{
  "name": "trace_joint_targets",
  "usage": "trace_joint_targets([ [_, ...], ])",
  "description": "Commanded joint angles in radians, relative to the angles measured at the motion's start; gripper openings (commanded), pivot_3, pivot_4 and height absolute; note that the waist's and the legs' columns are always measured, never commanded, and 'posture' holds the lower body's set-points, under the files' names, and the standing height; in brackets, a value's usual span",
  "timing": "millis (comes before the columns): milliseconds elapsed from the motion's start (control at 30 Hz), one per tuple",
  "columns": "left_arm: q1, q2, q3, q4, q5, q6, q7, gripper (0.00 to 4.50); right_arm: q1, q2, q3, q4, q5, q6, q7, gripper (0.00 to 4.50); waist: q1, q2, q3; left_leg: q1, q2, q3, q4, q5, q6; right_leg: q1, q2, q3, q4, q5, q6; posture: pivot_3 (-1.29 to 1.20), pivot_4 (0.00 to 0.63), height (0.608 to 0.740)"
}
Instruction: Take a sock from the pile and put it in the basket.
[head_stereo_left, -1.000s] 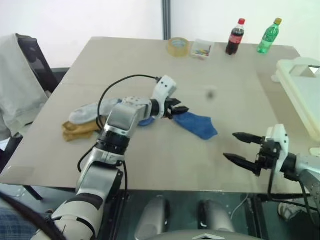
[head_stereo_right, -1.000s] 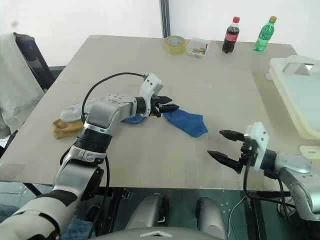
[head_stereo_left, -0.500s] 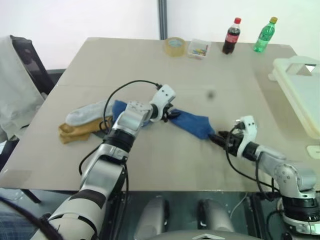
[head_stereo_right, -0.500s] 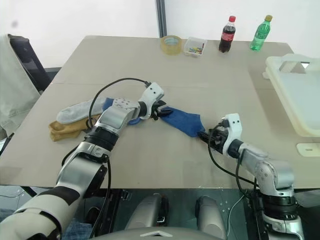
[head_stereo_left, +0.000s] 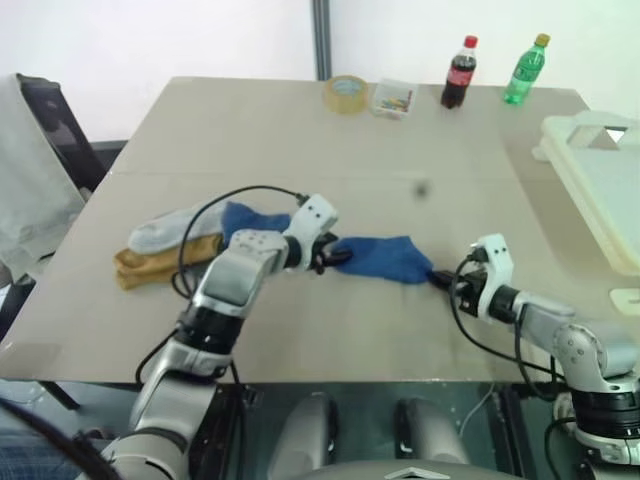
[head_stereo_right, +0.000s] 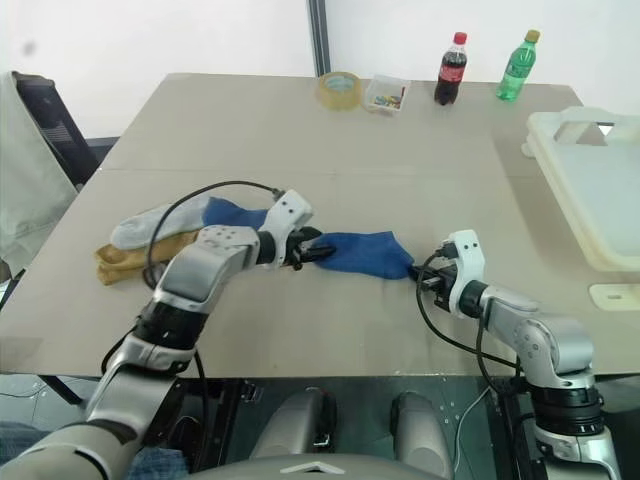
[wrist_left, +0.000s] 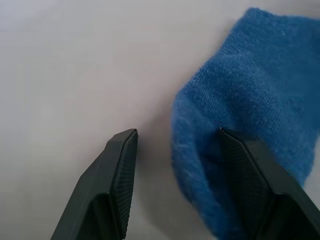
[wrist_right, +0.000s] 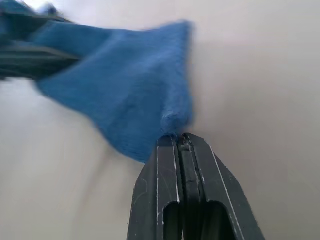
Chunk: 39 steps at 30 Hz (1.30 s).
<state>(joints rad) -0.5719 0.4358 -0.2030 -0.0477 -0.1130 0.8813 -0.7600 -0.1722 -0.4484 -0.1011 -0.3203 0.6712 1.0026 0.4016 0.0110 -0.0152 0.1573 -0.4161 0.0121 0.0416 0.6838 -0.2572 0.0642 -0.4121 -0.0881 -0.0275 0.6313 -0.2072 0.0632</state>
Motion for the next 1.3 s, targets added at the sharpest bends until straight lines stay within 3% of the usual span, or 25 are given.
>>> trace_joint_targets([
  [33,0.123,0.004,-0.005,-0.246,-0.058,0.171,0.038,2.72,0.042,-0.079,-0.076,-0.095,0.038,0.033,0.032,0.11,0.002,0.001,0.000,0.001,0.000,0.000,0.000,0.000,0.000,0.000,0.000,0.000,0.000,0.000,0.000,0.00,0.150,0.740],
  [233,0.185,-0.051,-0.005,-0.382,-0.120,0.311,0.118,2.72,0.090,-0.164,-0.118,-0.104,0.044,0.051,0.058,0.11,0.003,0.001,0.000,0.001,0.000,0.000,0.000,0.000,0.000,0.001,-0.001,0.000,0.000,-0.002,-0.004,0.00,0.150,0.740],
  [433,0.200,-0.085,-0.037,-0.382,-0.120,0.304,0.190,2.72,0.121,-0.183,-0.140,-0.131,0.090,0.095,0.068,0.11,0.004,0.001,0.000,0.001,0.000,0.000,0.000,0.000,0.000,0.001,0.000,0.000,0.000,-0.002,-0.004,0.00,0.150,0.740],
  [600,0.220,-0.073,-0.034,-0.338,-0.108,0.239,0.224,2.72,0.191,-0.184,-0.146,-0.191,0.086,0.055,0.078,1.82,0.006,0.001,-0.001,0.001,-0.001,0.000,0.000,0.000,0.000,0.001,-0.001,0.001,0.000,-0.002,-0.004,0.00,0.150,0.740],
  [667,0.227,-0.066,-0.046,-0.349,-0.120,0.225,0.213,2.72,0.207,-0.180,-0.164,-0.218,0.092,0.034,0.078,2.70,0.006,0.001,-0.001,0.001,-0.001,-0.001,0.000,0.000,0.000,0.001,-0.001,0.001,0.000,-0.002,-0.004,0.00,0.150,0.740],
  [833,0.242,-0.067,-0.061,-0.372,-0.158,0.253,0.206,2.72,0.260,-0.197,-0.232,-0.263,0.097,-0.041,0.115,2.70,0.004,0.001,-0.001,0.001,-0.001,0.000,0.001,0.000,0.000,0.001,-0.001,0.001,0.000,-0.003,-0.003,0.00,0.150,0.740],
  [967,0.235,-0.053,-0.068,-0.371,-0.142,0.212,0.225,2.72,0.322,-0.249,-0.240,-0.329,0.085,-0.149,0.242,2.70,0.006,0.002,-0.001,0.001,-0.001,-0.001,0.000,0.000,0.000,0.001,-0.001,0.000,0.000,-0.003,-0.003,0.00,0.150,0.740],
  [1133,0.260,-0.012,-0.039,-0.430,-0.111,-0.097,0.181,2.72,0.344,-0.291,-0.262,-0.361,0.080,-0.278,0.356,2.70,0.003,0.001,0.000,0.000,0.000,0.000,0.000,0.000,0.000,0.001,-0.001,0.000,-0.002,-0.005,0.000,0.00,0.150,0.740],
  [1300,0.268,0.002,0.040,-0.364,-0.112,-0.226,0.181,2.72,0.330,-0.324,-0.261,-0.314,0.054,-0.326,0.402,2.70,0.005,0.001,0.000,0.000,0.001,0.000,0.000,0.000,0.000,0.001,-0.001,0.000,-0.003,-0.003,-0.004,0.00,0.150,0.740],
])
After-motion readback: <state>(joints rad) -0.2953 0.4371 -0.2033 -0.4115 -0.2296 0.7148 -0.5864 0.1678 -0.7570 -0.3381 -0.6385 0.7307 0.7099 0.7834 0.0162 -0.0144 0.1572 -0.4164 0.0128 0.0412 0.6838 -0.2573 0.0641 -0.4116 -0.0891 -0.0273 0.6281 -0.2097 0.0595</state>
